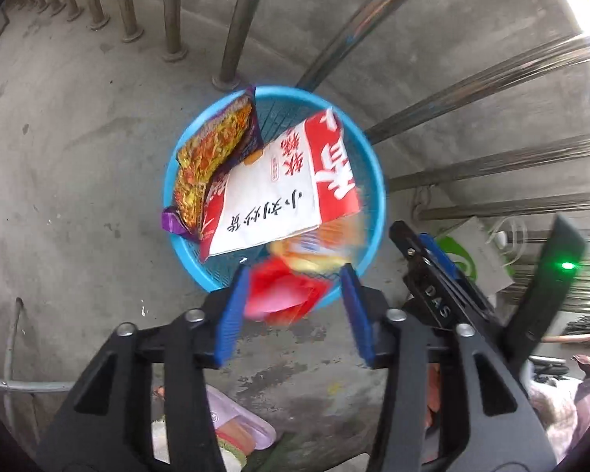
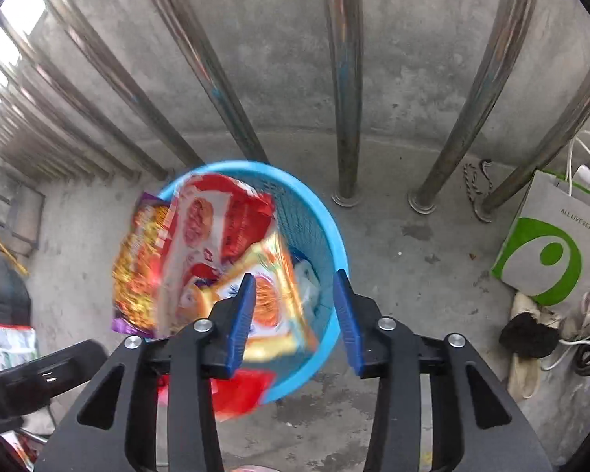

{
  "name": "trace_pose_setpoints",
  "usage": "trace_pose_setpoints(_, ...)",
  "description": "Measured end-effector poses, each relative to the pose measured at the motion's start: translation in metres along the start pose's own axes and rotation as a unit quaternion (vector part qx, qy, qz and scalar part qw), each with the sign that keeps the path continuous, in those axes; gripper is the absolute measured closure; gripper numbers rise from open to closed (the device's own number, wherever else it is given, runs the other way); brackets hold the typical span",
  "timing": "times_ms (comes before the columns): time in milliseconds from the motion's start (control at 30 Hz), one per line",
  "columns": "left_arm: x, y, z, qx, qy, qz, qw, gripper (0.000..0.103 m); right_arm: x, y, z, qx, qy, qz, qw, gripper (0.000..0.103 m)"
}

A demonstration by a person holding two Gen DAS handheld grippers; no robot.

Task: Collect trash
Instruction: 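Open both tools to drop the wrapper and packet into the basket, then move both open tools back over the table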

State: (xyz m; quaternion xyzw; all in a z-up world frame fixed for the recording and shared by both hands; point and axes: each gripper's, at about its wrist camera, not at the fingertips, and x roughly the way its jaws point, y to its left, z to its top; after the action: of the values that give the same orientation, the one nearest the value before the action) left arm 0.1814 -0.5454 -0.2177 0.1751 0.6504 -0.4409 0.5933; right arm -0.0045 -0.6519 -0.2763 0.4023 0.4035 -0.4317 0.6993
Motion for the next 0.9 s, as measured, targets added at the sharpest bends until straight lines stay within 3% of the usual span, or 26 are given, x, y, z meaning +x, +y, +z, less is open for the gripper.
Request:
trace_pose_setpoints(67, -0.020, -0.002, 0.001, 0.013, -0.018, -0.004, 0.9998, 0.050, -0.007, -0.003, -0.003, 0.011, -0.015, -0.001, 1.000, 0.051)
trace_pose_setpoints(167, -0.061, -0.002, -0.001, 0.027, -0.054, -0.005, 0.9982, 0.045, -0.020, -0.008, -0.008, 0.033, -0.022, 0.014, 0.999, 0.050)
trace_pose_setpoints(333, -0.157, 0.007, -0.035, 0.054, -0.125, 0.003, 0.9907, 0.038, -0.066, -0.005, -0.025, 0.043, -0.044, 0.052, 0.997, 0.046)
trace_pose_setpoints(467, -0.249, 0.027, -0.095, 0.065, -0.199, 0.034, 0.9773, 0.031, -0.119, 0.012, -0.047, 0.009, -0.078, 0.082, 0.994, 0.030)
trace_pose_setpoints(600, -0.334, 0.068, -0.189, 0.030, -0.283, 0.072, 0.9560, 0.024, -0.169, 0.051, -0.079, -0.082, -0.105, 0.100, 0.986, 0.019)
trace_pose_setpoints(767, -0.396, 0.127, -0.320, -0.047, -0.351, 0.130, 0.9263, 0.020, -0.237, 0.117, -0.133, -0.228, -0.168, 0.110, 0.953, 0.007)
trace_pose_setpoints(900, -0.405, 0.161, -0.417, -0.138, -0.372, 0.192, 0.8978, 0.020, -0.285, 0.169, -0.182, -0.338, -0.191, 0.152, 0.909, 0.007)
